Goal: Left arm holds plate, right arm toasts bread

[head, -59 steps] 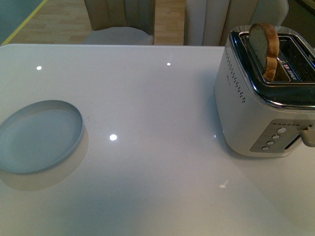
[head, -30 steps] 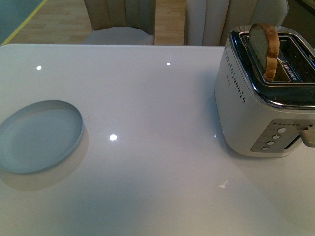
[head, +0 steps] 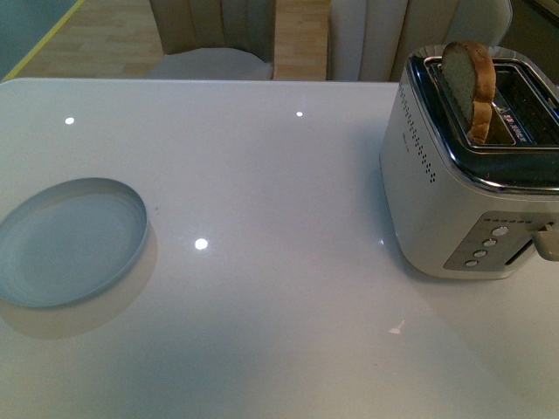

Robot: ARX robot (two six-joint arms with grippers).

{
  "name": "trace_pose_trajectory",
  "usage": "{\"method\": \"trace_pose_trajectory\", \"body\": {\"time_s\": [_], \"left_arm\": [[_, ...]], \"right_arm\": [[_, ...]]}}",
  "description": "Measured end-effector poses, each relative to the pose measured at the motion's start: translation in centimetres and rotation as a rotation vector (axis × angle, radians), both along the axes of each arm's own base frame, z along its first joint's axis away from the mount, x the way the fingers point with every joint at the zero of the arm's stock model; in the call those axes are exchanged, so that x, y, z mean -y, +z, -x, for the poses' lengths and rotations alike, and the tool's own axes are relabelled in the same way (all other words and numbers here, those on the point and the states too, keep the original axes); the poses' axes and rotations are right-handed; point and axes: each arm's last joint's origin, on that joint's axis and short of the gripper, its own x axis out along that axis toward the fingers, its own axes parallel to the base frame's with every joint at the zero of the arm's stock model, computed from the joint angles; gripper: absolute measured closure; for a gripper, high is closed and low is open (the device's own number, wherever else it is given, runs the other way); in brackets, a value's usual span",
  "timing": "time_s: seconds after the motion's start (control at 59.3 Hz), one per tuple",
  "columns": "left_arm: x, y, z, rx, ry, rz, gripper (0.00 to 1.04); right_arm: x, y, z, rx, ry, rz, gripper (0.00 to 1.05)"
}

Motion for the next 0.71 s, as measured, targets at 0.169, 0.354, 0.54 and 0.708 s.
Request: {"method": "trace_pose_trajectory", "body": {"time_s": [0.169, 0.354, 0.54, 0.708], "left_arm": [[0.00, 0.00, 0.00, 0.000, 0.000, 0.000, 0.77], [0.00, 0.00, 0.00, 0.000, 0.000, 0.000, 0.36], [0.00, 0.00, 0.00, 0.000, 0.000, -0.002, 0.07], [0.00, 0.00, 0.00, 0.000, 0.000, -0.002, 0.07]], "right_arm": [[0.00, 0.00, 0.00, 0.000, 0.000, 0.000, 0.09], [0.00, 0.00, 0.00, 0.000, 0.000, 0.000, 0.09], [0.00, 0.00, 0.00, 0.000, 0.000, 0.000, 0.09], [0.00, 0.00, 0.00, 0.000, 0.000, 0.000, 0.09]]}}
